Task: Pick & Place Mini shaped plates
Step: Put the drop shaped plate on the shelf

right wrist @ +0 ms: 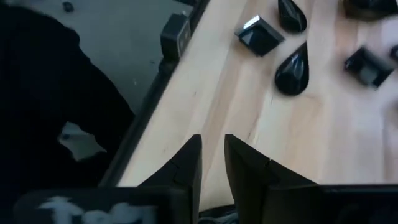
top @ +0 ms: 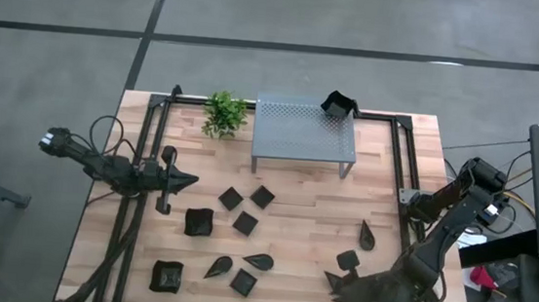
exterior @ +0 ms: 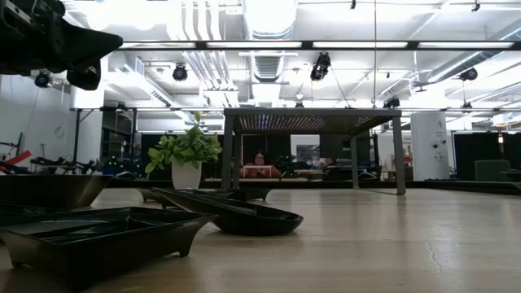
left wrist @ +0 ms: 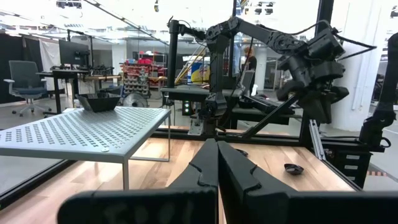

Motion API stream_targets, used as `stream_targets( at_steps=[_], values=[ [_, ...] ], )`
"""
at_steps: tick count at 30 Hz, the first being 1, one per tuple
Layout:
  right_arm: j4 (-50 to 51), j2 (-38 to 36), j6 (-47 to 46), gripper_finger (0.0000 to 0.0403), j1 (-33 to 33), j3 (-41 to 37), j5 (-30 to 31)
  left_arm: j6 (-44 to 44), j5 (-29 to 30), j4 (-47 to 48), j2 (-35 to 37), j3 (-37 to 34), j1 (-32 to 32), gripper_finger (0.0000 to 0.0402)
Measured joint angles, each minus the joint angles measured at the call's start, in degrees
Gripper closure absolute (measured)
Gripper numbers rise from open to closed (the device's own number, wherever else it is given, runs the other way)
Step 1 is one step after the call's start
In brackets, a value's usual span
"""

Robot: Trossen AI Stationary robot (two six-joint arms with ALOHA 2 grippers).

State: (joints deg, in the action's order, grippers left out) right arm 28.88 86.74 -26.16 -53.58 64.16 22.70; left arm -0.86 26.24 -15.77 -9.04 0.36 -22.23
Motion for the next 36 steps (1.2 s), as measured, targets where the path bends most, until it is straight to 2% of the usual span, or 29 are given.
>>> stream_targets(
  at_steps=[9,15,23,27,36],
  values=[
    [0.82,0.92,-17.96,0.0272,-1.04,-7.75,-0.11,-0.01,-0.02,0.02,-0.02,0.0,-0.01,0.0401],
    [0.74,1.6,-24.57,0.0263,-0.68,-10.95,-0.13,-0.01,-0.02,0.02,0.0,0.0,0.0,0.0401],
    [0.32,2.63,-26.4,0.0273,-1.6,-11.47,-0.87,0.0,-0.02,0.07,0.0,0.0,0.02,0.0401],
    [-2.7,5.85,-26.14,0.0271,-1.66,-11.07,-1.91,0.02,0.0,0.15,-0.04,0.0,0.01,0.0401],
    [-2.03,12.59,-26.41,0.028,-1.65,-6.83,-1.94,-0.01,0.0,0.39,-0.15,0.0,-0.01,0.0401]
  ],
)
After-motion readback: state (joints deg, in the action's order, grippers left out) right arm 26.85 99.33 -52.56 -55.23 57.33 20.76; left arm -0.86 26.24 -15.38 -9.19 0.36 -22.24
